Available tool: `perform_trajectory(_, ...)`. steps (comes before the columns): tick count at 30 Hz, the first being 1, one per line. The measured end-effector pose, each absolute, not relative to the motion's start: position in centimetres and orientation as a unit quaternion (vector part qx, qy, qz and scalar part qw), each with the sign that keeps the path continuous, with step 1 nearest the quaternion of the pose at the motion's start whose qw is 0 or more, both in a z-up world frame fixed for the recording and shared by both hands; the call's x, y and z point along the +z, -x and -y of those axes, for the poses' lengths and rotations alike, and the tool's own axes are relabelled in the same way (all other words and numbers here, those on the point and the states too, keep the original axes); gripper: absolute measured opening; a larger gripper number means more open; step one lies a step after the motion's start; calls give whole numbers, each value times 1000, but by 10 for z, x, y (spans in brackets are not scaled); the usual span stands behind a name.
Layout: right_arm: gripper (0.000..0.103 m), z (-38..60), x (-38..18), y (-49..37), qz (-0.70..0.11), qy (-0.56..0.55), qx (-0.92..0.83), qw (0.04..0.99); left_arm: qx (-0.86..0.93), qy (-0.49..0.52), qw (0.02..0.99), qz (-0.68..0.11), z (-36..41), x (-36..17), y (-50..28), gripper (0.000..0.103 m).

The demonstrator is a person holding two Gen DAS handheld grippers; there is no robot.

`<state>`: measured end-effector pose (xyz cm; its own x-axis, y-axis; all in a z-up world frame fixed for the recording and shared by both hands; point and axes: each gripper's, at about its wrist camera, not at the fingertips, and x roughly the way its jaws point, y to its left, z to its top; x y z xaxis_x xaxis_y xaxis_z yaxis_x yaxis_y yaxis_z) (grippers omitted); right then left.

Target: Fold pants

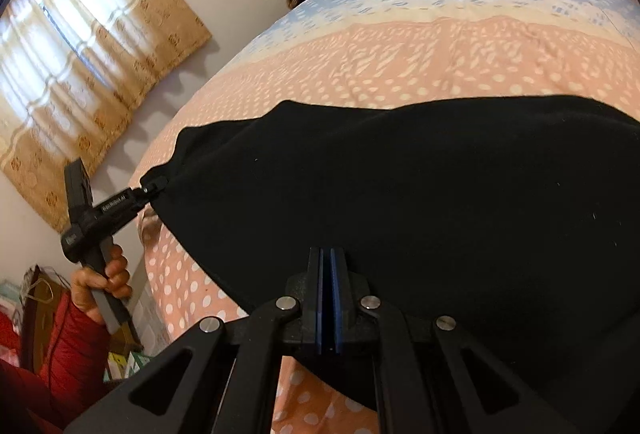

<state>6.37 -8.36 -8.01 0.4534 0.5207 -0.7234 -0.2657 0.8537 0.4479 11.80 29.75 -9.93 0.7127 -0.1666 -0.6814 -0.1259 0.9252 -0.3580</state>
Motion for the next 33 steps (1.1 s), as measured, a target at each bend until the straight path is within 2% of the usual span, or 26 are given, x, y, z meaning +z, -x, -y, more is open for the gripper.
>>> perform_trajectory(3, 4, 84, -71, -67, -460, -146, 248, 840, 120, 132, 919, -353, -307, -73, -107, 62)
perform_trajectory(6, 4, 87, -52, -77, -436, -156, 263, 846, 143, 107, 934, -311, -296, -53, -98, 62)
perform_trajectory(11, 4, 78, -29, -121, -411, -177, 294, 845, 75, 32, 940, -330, -226, -49, -119, 63)
perform_trajectory(15, 6, 64, -38, -164, -442, -203, 309, 817, 18, 33, 930, -365, -194, -64, -137, 70)
perform_trajectory(20, 9, 52, -62, -188, -487, -230, 324, 777, 34, 16, 915, -401, -189, -80, -144, 71)
perform_trajectory(22, 21, 53, -61, -191, -481, -231, 319, 783, 40, 11, 920, -389, -188, -86, -135, 72)
perform_trajectory(24, 73, 60, -61, -194, -466, -252, 311, 789, 49, -24, 924, -378, -177, -89, -123, 73)
perform_trajectory(25, 82, 65, -61, -195, -456, -266, 305, 793, 58, -43, 926, -370, -172, -90, -119, 73)
perform_trajectory(26, 86, 71, -60, -197, -441, -282, 299, 798, 63, -47, 927, -366, -169, -90, -119, 73)
perform_trajectory(28, 86, 71, -60, -202, -443, -282, 304, 795, 67, -36, 928, -365, -174, -89, -120, 76)
perform_trajectory(33, 86, 47, -69, -210, -480, -196, 295, 803, 65, -28, 930, -362, -178, -91, -120, 78)
